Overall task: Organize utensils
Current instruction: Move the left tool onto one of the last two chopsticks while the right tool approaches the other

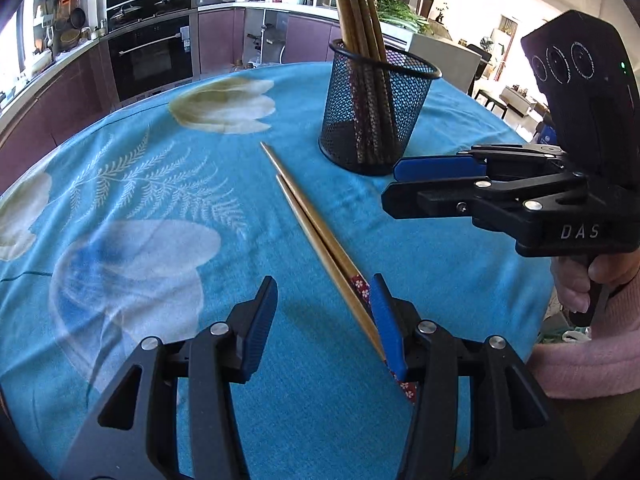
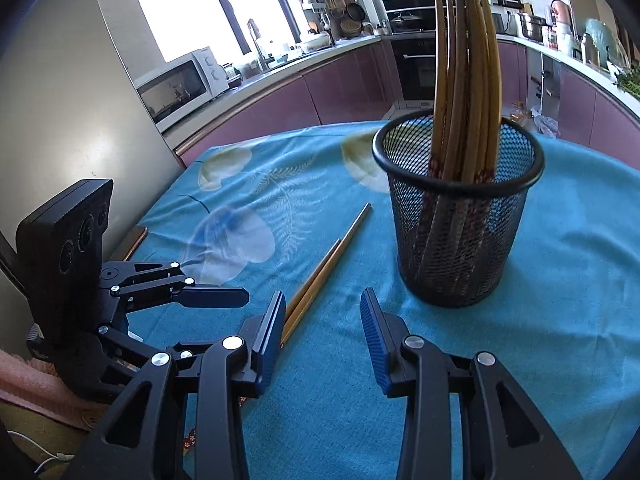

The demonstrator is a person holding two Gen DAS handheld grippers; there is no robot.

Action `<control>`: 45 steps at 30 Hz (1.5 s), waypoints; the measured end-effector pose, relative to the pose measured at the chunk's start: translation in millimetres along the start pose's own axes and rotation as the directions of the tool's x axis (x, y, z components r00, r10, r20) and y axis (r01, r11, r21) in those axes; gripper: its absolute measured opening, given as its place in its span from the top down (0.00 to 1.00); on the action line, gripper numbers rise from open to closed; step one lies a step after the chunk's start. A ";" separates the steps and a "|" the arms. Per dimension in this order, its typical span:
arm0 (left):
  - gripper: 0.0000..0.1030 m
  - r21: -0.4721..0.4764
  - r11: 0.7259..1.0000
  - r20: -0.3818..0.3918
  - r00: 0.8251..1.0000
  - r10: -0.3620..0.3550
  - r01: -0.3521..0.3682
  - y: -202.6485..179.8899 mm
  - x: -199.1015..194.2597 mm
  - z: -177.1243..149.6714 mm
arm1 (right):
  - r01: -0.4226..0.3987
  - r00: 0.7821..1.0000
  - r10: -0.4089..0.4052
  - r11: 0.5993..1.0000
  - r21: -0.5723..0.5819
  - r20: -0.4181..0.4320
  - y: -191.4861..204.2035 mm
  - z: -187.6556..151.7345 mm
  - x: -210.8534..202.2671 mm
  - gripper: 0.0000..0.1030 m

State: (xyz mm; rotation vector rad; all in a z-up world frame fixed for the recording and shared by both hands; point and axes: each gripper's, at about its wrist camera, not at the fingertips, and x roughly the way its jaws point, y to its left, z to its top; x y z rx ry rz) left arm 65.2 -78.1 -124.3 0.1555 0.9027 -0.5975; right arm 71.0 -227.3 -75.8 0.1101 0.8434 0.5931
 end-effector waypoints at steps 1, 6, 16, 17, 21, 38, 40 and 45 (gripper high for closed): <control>0.55 0.000 1.000 -0.003 1.000 0.003 -0.003 0.8 1.7 -0.8 | -0.002 1.000 0.002 1.000 0.002 -0.004 -0.9 -0.4 1.1 0.64; 0.61 -0.010 1.000 -0.007 1.000 0.009 -0.009 2.1 1.1 -0.2 | -0.011 1.000 0.011 1.000 0.008 -0.019 -1.9 -2.2 6.2 0.64; 0.72 -0.033 0.999 -0.001 1.000 0.019 -0.019 8.5 8.1 6.7 | -0.005 0.999 0.006 1.000 0.020 -0.050 -3.3 -3.8 17.9 0.64; 0.74 -0.036 0.999 0.001 1.000 0.019 -0.019 9.7 9.1 7.7 | -0.003 0.999 0.004 1.000 0.022 -0.052 -4.0 -3.7 19.0 0.64; 0.81 -0.055 0.998 0.005 1.000 0.015 -0.015 15.5 12.7 11.0 | 0.007 0.998 -0.005 0.999 0.032 -0.061 -6.7 -3.0 23.0 0.65; 0.84 -0.089 0.995 0.005 0.999 0.046 -0.046 30.6 24.0 22.4 | 0.083 0.995 -0.084 0.996 -0.017 -0.062 6.4 9.2 44.9 0.68; 0.84 -0.089 0.995 0.003 0.999 0.048 -0.048 31.5 24.8 22.9 | 0.098 0.993 -0.099 0.995 -0.032 -0.062 9.9 10.3 47.4 0.68; 0.84 -0.096 0.994 0.001 0.999 0.053 -0.053 33.6 26.5 24.4 | 0.125 0.990 -0.129 0.990 -0.058 -0.059 15.7 12.1 52.4 0.70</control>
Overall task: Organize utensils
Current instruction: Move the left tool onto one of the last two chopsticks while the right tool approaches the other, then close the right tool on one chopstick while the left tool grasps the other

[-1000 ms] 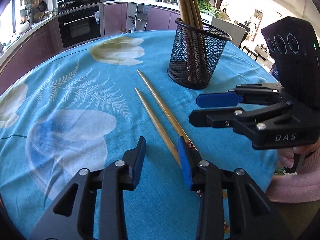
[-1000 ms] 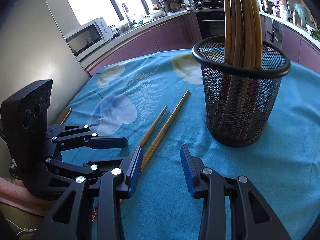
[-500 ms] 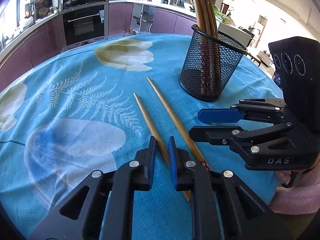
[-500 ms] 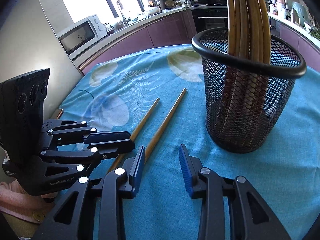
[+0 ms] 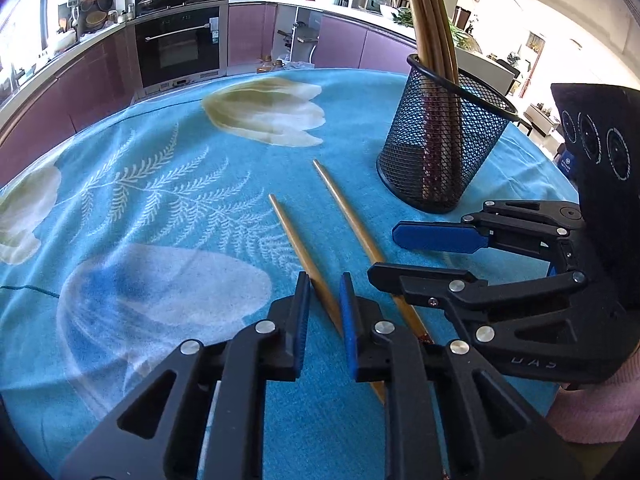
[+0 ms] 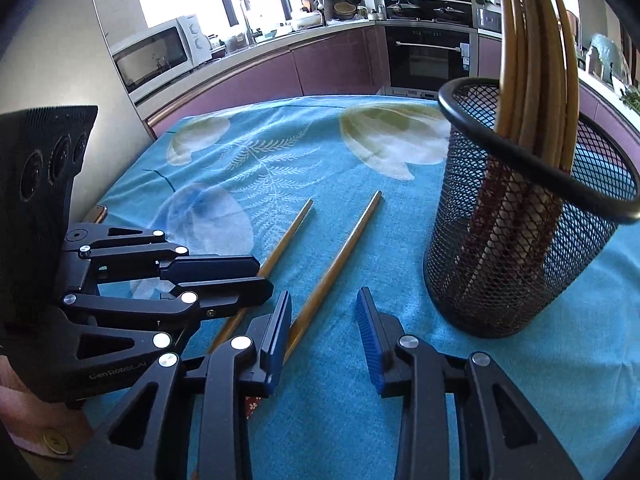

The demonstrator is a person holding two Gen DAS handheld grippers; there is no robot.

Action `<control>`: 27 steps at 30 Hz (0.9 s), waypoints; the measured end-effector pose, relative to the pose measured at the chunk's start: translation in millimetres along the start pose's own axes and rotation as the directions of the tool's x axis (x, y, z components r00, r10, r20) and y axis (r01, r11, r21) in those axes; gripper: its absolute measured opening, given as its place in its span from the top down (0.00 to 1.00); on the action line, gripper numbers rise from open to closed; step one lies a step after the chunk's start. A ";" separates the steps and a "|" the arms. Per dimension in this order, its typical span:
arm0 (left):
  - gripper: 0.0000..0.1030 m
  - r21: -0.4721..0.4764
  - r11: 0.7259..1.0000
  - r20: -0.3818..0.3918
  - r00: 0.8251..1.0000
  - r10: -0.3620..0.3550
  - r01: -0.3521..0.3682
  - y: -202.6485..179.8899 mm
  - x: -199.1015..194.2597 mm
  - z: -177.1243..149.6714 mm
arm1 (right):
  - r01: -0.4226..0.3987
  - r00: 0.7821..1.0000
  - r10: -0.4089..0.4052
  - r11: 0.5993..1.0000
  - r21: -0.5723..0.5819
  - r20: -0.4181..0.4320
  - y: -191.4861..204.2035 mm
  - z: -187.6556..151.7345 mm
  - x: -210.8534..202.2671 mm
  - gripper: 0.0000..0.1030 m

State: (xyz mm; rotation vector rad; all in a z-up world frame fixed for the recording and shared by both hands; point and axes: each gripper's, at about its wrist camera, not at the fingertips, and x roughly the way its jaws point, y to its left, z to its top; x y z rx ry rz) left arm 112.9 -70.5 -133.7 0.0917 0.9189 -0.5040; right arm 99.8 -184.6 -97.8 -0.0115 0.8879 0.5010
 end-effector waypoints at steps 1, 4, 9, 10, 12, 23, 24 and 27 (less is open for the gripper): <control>0.85 -0.002 1.000 -0.001 1.000 0.000 0.000 0.7 0.3 0.4 | 0.007 1.000 -0.007 1.000 -0.005 0.000 0.6 0.4 0.7 0.73; 0.86 -0.011 1.000 -0.002 1.000 -0.003 0.002 2.0 1.1 1.4 | 0.010 1.000 -0.010 1.000 -0.001 -0.001 0.3 1.8 2.9 0.79; 0.87 -0.030 1.000 -0.001 1.000 -0.001 0.001 3.1 1.5 1.7 | -0.002 1.000 0.002 1.000 0.019 -0.002 -2.9 1.2 2.7 0.86; 0.87 -0.033 0.999 -0.002 1.000 -0.002 0.002 3.2 1.6 1.8 | -0.008 1.000 0.008 1.000 0.027 -0.003 -4.2 1.0 2.5 0.87; 0.87 -0.030 1.000 -0.005 1.000 0.003 -0.004 3.1 1.9 2.2 | -0.017 1.000 0.017 0.999 0.040 -0.006 -6.1 0.6 1.3 0.88; 0.87 -0.040 0.999 -0.013 1.000 0.017 -0.018 1.9 5.9 5.9 | -0.021 1.000 0.021 0.998 0.052 -0.006 -8.1 -1.6 -0.2 0.90; 0.88 -0.047 0.999 -0.013 1.000 0.016 -0.017 2.2 6.1 6.1 | -0.026 1.000 0.026 0.998 0.061 -0.005 -9.5 -1.9 -0.6 0.90; 0.90 -0.060 0.998 -0.009 1.000 0.013 -0.014 3.1 5.3 5.4 | -0.040 0.999 0.040 0.995 0.087 -0.001 -13.8 -3.3 -2.0 0.93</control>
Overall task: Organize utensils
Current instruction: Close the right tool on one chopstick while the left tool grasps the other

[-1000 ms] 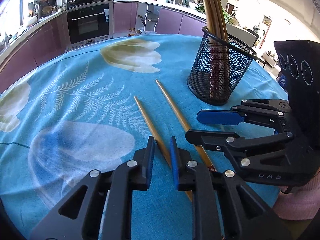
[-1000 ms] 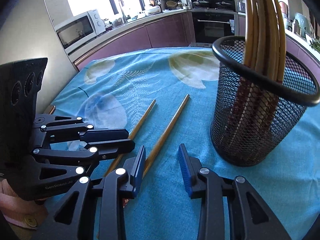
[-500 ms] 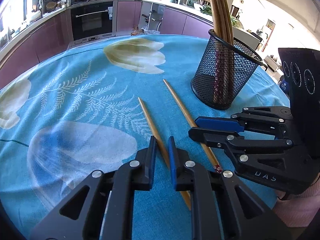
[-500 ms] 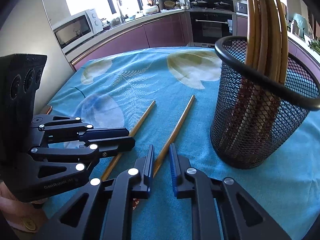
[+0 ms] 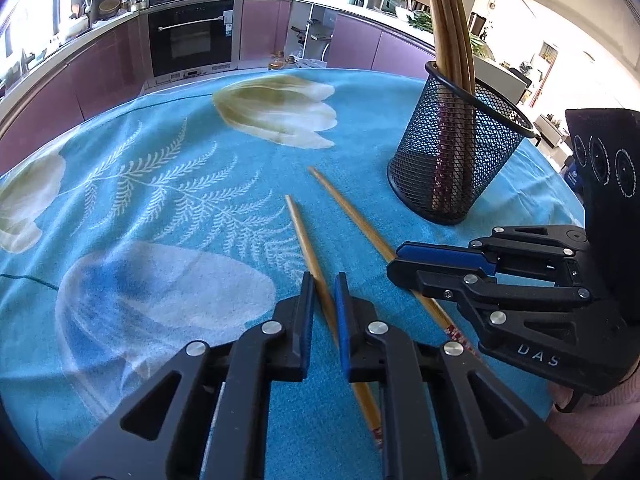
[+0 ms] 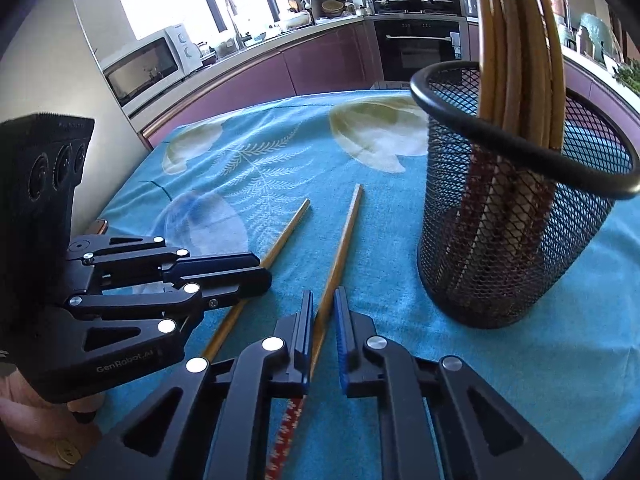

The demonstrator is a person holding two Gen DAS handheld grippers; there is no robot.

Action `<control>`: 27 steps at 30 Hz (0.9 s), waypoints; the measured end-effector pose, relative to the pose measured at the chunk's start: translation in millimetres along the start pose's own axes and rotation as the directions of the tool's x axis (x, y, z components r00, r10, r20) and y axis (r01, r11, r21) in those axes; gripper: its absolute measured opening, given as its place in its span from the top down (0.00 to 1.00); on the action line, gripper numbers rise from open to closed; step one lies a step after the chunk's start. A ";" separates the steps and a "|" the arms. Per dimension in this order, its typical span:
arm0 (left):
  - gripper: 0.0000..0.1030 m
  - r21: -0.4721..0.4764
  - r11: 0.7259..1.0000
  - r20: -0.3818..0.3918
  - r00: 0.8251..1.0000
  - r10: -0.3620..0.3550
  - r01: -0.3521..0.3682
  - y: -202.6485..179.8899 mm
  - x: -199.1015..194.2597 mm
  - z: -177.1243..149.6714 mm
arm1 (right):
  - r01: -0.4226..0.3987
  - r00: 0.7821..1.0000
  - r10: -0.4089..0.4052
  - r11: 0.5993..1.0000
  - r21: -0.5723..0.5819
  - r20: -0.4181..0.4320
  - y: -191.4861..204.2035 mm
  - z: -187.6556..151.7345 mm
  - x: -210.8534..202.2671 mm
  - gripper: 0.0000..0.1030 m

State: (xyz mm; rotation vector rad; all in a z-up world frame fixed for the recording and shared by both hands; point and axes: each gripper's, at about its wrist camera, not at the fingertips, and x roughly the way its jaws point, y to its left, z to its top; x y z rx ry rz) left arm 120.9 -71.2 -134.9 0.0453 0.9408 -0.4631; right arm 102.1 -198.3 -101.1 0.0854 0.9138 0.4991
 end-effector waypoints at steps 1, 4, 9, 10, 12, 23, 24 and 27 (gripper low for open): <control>0.92 -0.001 1.000 0.001 1.000 -0.002 0.002 0.2 -0.6 -0.5 | -0.003 1.000 0.003 1.000 0.006 0.001 -1.4 -0.5 -0.7 0.94; 0.92 0.002 1.000 0.004 1.000 -0.001 0.001 -1.2 -2.4 -1.1 | -0.007 1.000 0.007 1.000 0.017 0.006 -4.4 -1.3 -3.5 0.94; 0.93 0.005 1.000 0.008 1.000 -0.006 0.006 -3.1 -6.2 -2.0 | -0.030 0.999 0.030 0.999 0.018 0.027 -3.6 -1.2 -12.0 0.95; 0.93 0.007 1.000 0.010 1.000 -0.010 0.010 -3.8 -8.2 -2.0 | -0.037 0.999 0.037 0.999 0.016 0.031 -2.9 -1.3 -14.1 0.95; 0.93 0.011 1.000 0.012 1.000 -0.017 0.017 -5.5 -10.6 -2.4 | -0.048 0.998 0.048 0.999 0.007 0.029 -0.8 -1.8 -15.1 0.95; 0.92 0.053 0.998 -0.027 0.999 -0.021 0.022 -13.3 -2.9 -5.4 | -0.031 0.999 0.031 0.999 -0.016 -0.020 4.1 -6.8 -4.1 0.94; 0.90 0.059 0.998 -0.031 0.999 -0.022 0.023 -13.7 -1.9 -5.7 | -0.027 0.999 0.027 0.999 -0.023 -0.020 5.0 -7.1 -3.7 0.94; 0.88 0.077 0.997 -0.033 0.999 -0.018 0.020 -16.3 -0.9 -5.4 | -0.018 1.000 0.018 0.999 -0.037 -0.017 6.9 -8.3 -2.8 0.92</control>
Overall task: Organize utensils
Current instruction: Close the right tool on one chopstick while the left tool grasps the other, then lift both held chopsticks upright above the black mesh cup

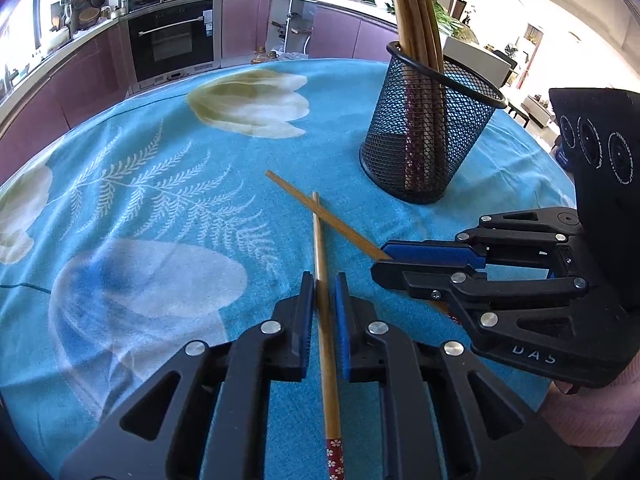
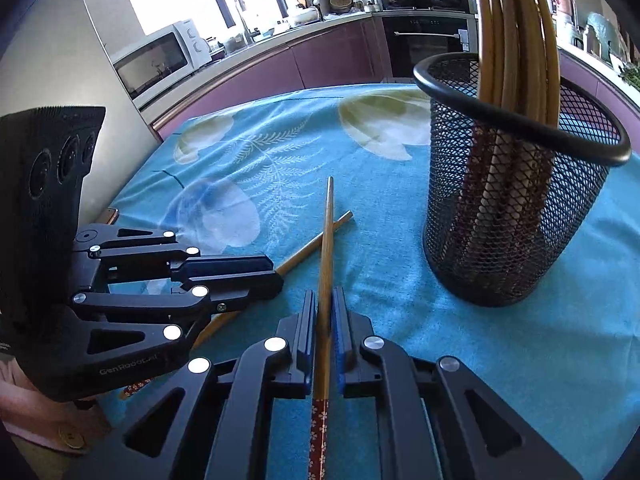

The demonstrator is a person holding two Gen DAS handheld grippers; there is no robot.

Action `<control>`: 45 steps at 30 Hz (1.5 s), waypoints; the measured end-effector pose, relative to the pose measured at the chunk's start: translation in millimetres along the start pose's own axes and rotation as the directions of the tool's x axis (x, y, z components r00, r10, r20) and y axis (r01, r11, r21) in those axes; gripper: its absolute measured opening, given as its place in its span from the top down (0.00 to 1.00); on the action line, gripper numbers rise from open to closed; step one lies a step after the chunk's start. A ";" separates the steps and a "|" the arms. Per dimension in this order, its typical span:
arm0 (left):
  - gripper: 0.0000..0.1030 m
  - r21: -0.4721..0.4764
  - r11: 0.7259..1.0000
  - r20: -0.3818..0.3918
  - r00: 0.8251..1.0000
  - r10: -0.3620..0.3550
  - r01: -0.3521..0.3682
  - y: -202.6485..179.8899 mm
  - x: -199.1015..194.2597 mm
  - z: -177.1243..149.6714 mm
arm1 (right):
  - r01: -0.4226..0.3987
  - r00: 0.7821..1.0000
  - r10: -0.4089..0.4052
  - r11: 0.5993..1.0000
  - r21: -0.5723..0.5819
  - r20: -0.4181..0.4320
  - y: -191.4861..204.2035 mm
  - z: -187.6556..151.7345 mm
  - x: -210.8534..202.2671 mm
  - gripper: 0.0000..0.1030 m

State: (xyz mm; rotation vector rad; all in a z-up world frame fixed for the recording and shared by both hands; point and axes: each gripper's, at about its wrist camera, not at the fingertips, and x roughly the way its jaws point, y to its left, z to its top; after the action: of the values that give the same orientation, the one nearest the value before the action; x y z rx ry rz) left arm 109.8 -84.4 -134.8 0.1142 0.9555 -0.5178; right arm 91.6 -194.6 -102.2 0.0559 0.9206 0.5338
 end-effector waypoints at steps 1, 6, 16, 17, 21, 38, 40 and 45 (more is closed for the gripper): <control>0.88 0.003 1.000 0.001 1.000 0.004 -0.004 -0.4 0.7 -0.1 | 0.008 1.000 -0.008 1.000 -0.008 0.003 0.5 -0.5 0.1 0.93; 0.93 -0.014 1.000 0.007 1.000 0.021 -0.021 -0.1 2.1 1.3 | 0.005 1.000 -0.005 1.000 0.002 0.011 -1.9 -1.3 -0.1 0.94; 0.93 -0.026 0.999 0.052 0.998 -0.017 0.018 0.5 -15.8 7.4 | -0.040 0.996 0.038 0.999 0.024 0.086 -8.0 2.7 -28.5 0.94; 0.93 -0.027 0.999 0.062 0.998 -0.021 0.023 0.2 -19.2 8.6 | -0.044 0.994 0.041 0.999 0.024 0.097 -7.8 3.5 -32.6 0.94; 0.93 -0.028 0.998 0.099 0.993 -0.057 0.060 0.1 -33.5 13.9 | -0.050 0.989 0.047 0.999 0.019 0.137 -7.3 6.4 -48.2 0.94; 0.93 -0.010 0.989 0.200 0.969 -0.145 0.150 -6.6 -75.2 30.3 | -0.055 0.966 0.039 0.997 0.056 0.254 -26.2 10.5 -89.2 0.94; 0.93 -0.007 0.987 0.206 0.966 -0.154 0.159 -8.7 -77.7 31.8 | -0.054 0.964 0.037 0.997 0.060 0.264 -28.6 10.0 -92.1 0.94; 0.93 0.002 0.985 0.221 0.961 -0.167 0.171 -11.7 -82.4 34.2 | -0.053 0.958 0.033 0.997 0.064 0.283 -31.1 9.3 -98.5 0.94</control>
State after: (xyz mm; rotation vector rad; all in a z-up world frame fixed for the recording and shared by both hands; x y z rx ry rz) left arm 91.5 -74.8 -47.2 -0.0412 0.7549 -0.6655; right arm 63.9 -265.4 -31.7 0.2123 0.6599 0.5178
